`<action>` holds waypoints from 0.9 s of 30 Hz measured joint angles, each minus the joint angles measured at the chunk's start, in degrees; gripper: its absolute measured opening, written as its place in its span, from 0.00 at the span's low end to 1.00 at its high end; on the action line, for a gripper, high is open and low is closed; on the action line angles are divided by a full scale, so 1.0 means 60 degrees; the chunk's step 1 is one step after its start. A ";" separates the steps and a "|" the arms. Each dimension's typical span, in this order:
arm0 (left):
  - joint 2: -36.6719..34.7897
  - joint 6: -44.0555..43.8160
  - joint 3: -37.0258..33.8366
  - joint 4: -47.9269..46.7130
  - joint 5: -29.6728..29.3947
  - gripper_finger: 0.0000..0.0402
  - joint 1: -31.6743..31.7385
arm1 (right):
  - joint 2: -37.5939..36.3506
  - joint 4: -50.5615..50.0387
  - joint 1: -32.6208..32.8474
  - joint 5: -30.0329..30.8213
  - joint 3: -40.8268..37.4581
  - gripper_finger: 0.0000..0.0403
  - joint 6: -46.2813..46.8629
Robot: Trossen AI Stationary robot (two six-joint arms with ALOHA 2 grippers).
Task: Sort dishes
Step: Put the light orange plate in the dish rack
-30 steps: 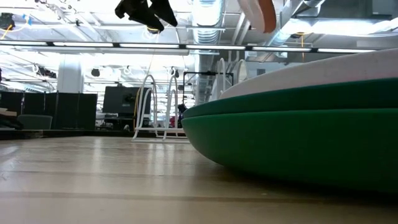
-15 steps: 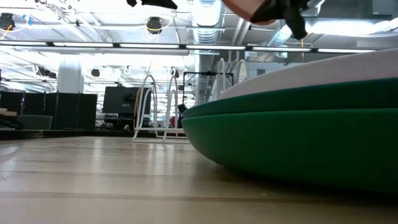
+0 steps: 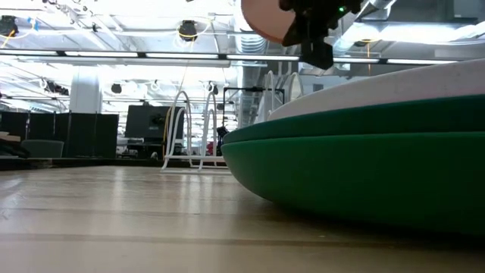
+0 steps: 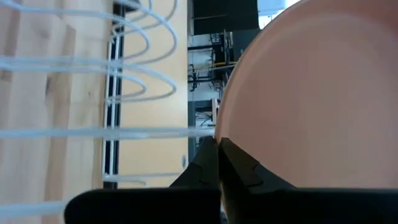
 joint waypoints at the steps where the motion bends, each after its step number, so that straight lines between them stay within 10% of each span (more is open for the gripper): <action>1: 0.0004 -0.0004 0.0000 0.0000 -0.0136 0.61 -0.0004 | 0.0112 -0.0060 0.0028 -0.0025 0.0098 0.00 0.0001; 20: 0.0004 0.0433 0.0000 -0.0262 -0.1798 0.61 0.0253 | 0.1355 -0.0183 0.0426 -0.0478 0.1131 0.00 0.0086; 27: 0.0004 0.0464 0.0000 -0.0528 -0.1761 0.45 0.0322 | 0.1348 0.0007 0.0447 -0.0592 0.1135 0.00 0.0089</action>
